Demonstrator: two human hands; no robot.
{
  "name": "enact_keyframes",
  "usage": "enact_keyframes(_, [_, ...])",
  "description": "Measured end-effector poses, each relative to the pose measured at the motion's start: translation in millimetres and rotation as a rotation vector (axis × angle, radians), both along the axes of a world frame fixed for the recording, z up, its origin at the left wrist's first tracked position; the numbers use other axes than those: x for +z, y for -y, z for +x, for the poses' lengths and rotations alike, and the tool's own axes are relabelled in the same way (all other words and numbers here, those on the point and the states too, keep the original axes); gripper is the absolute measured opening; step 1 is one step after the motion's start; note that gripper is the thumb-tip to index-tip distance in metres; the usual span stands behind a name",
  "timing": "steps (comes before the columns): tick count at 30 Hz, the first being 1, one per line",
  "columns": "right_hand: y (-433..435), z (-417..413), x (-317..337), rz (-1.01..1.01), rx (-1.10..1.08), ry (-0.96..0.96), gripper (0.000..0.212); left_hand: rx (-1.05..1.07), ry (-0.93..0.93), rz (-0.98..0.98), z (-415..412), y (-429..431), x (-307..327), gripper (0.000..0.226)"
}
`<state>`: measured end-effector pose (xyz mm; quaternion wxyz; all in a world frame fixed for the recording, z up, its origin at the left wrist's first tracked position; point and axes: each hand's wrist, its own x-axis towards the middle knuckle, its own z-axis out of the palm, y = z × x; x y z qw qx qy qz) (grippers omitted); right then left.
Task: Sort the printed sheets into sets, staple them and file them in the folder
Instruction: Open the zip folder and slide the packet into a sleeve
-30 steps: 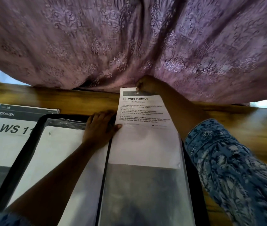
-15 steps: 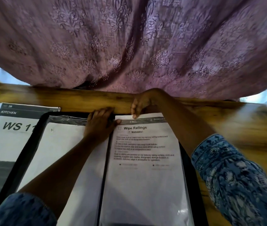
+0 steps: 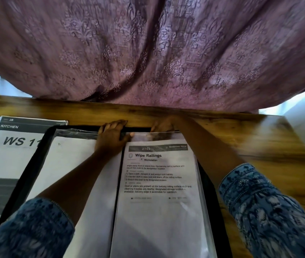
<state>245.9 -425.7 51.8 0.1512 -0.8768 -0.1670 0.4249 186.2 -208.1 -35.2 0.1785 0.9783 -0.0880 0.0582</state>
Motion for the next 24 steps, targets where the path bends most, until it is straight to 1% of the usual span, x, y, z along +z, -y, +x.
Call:
enact_keyframes(2, [24,-4,-2,0.075,-0.196,0.078,0.051,-0.017,0.005,-0.049,-2,-2,2,0.066])
enact_keyframes(3, [39,-8,-3,0.135,-0.283,0.129,0.056,-0.031,0.036,-0.066,-4,-3,4,0.062])
enact_keyframes(4, [54,-12,-4,0.206,-0.320,0.179,0.060,-0.049,0.082,-0.068,-6,-5,6,0.058])
enact_keyframes(5, [68,-19,-3,0.291,-0.308,0.203,0.059,-0.069,0.139,-0.051,-9,-5,9,0.053])
enact_keyframes(6, [81,-22,-3,0.370,-0.287,0.177,0.056,-0.089,0.204,-0.018,-13,-5,11,0.048])
enact_keyframes(7, [90,-27,-3,0.401,-0.259,0.151,0.050,-0.108,0.261,0.016,-18,-5,15,0.044])
enact_keyframes(8, [97,-33,1,0.378,-0.242,0.157,0.046,-0.127,0.312,0.048,-24,-2,19,0.040])
enact_keyframes(9, [103,-35,2,0.381,-0.253,0.171,0.049,-0.144,0.339,0.073,-31,0,21,0.038])
enact_keyframes(10, [111,-35,-1,0.432,-0.309,0.154,0.051,-0.155,0.336,0.086,-38,2,22,0.038])
enact_keyframes(11, [115,-38,-1,0.525,-0.394,0.085,0.047,-0.162,0.289,0.082,-46,3,24,0.039])
enact_keyframes(13, [117,-54,2,0.689,-0.574,-0.103,0.023,-0.152,0.174,-0.005,-68,6,23,0.042])
enact_keyframes(14, [116,-64,1,0.723,-0.658,-0.158,0.013,-0.135,0.130,-0.064,-80,8,20,0.042])
enact_keyframes(15, [113,-76,3,0.739,-0.721,-0.198,0.020,-0.107,0.097,-0.111,-94,11,18,0.042])
enact_keyframes(17, [112,-96,0,0.734,-0.791,-0.285,0.047,-0.068,0.060,-0.202,-116,15,14,0.045])
enact_keyframes(18, [113,-105,-2,0.691,-0.792,-0.334,0.059,-0.069,0.054,-0.252,-126,16,10,0.048])
enact_keyframes(19, [114,-116,-1,0.638,-0.769,-0.388,0.071,-0.092,0.054,-0.287,-136,17,8,0.049])
enact_keyframes(21, [115,-134,-4,0.524,-0.625,-0.459,0.094,-0.143,0.061,-0.388,-155,15,7,0.055])
enact_keyframes(22, [113,-142,-4,0.507,-0.571,-0.476,0.102,-0.146,0.018,-0.478,-163,16,10,0.056])
enact_keyframes(23, [109,-151,-4,0.524,-0.552,-0.503,0.106,-0.116,-0.079,-0.576,-173,17,19,0.051])
enact_keyframes(24, [104,-159,-4,0.579,-0.554,-0.548,0.105,-0.086,-0.204,-0.712,-181,20,30,0.044])
